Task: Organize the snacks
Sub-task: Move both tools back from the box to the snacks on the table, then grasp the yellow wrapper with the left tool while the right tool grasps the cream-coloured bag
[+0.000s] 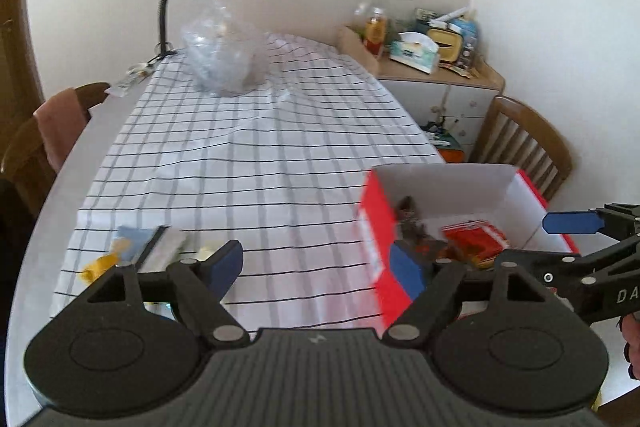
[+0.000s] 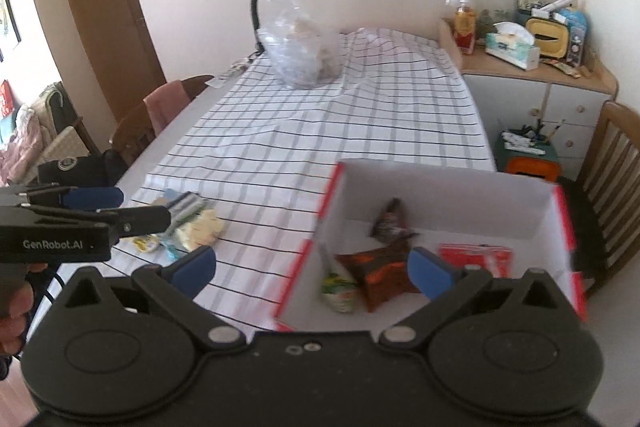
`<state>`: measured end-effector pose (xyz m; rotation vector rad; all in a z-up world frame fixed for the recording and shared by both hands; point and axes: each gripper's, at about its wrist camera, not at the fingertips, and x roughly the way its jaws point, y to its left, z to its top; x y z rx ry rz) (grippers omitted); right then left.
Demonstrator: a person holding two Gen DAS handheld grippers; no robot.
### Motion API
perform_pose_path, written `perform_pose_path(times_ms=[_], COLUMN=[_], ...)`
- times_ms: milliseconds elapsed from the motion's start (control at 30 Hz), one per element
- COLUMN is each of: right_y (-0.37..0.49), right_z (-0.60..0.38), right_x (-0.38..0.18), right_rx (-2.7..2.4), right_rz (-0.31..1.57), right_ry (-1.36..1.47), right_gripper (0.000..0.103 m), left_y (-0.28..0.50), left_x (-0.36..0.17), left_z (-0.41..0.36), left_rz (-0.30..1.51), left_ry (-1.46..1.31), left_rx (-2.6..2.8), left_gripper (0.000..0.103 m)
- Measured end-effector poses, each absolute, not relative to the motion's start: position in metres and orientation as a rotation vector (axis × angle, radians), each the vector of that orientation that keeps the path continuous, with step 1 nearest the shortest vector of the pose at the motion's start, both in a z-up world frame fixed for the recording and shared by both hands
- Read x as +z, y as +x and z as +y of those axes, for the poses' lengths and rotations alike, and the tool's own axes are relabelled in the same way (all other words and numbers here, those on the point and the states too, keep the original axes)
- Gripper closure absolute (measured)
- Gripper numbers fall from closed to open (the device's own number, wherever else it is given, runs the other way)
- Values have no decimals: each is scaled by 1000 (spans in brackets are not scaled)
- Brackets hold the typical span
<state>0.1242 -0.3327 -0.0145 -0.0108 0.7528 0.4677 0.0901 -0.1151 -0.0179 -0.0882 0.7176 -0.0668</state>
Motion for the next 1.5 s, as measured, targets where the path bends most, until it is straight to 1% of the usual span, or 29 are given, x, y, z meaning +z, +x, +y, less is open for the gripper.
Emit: perform_pose_path(times_ms=[167,500,733,867,1233,1500], right_y=[122,140,164,179,213,231], right_z=[-287,-200,-151,-131,-86,-72], right_x=[-26,-51,-73,-88,-128,-152], right_rx=[477,424,391,373,357,321], right_rz=[785,873,917,944,1015,1063], right_ry=[-13,-28,-30,-31,-66,-45], right_gripper=[0,0,0,1,2,3], left_y=[82,91,111,127,158,174], left_x=[-23,-49,-77,-94,-131,-148], left_z=[-65,37,93,112,135,129], left_rz=[698,758,816,849,897,916], left_ry=[-86,-96,-92,-52,34,130], left_rx=[-40,-16,-21,-65,-234,-358], left_gripper=[16,16,16,16,16,17])
